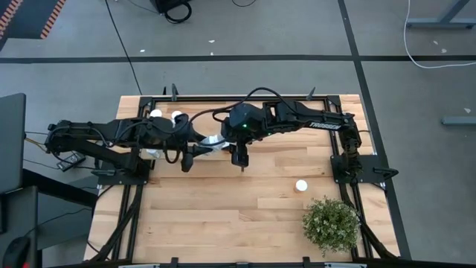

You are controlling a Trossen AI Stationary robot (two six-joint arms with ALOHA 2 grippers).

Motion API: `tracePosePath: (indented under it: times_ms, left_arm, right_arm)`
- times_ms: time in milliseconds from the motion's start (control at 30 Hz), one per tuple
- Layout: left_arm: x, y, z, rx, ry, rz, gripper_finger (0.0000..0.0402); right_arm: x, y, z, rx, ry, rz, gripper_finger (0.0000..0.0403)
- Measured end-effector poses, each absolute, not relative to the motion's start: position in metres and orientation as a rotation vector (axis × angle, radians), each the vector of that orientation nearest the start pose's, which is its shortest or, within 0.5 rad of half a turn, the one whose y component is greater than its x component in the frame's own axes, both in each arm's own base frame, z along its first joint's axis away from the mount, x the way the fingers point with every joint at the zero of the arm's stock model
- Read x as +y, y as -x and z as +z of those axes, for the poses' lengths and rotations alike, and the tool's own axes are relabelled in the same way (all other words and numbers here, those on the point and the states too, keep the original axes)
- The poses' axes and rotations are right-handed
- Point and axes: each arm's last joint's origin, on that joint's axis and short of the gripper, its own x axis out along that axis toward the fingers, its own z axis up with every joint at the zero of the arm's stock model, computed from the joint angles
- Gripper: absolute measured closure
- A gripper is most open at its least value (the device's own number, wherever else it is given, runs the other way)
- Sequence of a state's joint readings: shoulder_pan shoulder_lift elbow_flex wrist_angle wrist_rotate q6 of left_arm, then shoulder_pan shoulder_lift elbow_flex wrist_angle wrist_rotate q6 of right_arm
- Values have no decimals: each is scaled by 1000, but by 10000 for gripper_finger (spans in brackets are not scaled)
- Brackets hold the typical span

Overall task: Pick and place medicine bottles onto shelf by color
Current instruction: Put the white pill bottle on the shelf

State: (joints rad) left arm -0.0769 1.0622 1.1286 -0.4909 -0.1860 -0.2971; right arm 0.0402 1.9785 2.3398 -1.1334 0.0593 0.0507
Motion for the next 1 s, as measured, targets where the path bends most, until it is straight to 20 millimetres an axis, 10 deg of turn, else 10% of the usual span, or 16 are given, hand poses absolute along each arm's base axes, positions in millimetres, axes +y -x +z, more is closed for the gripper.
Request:
tracePosePath:
  times_ms: [1000]
  left_arm:
    - [-8,-188,414,23,331,330,241]
  right_arm:
    - [-2,-387,471,434,-271,-143,120]
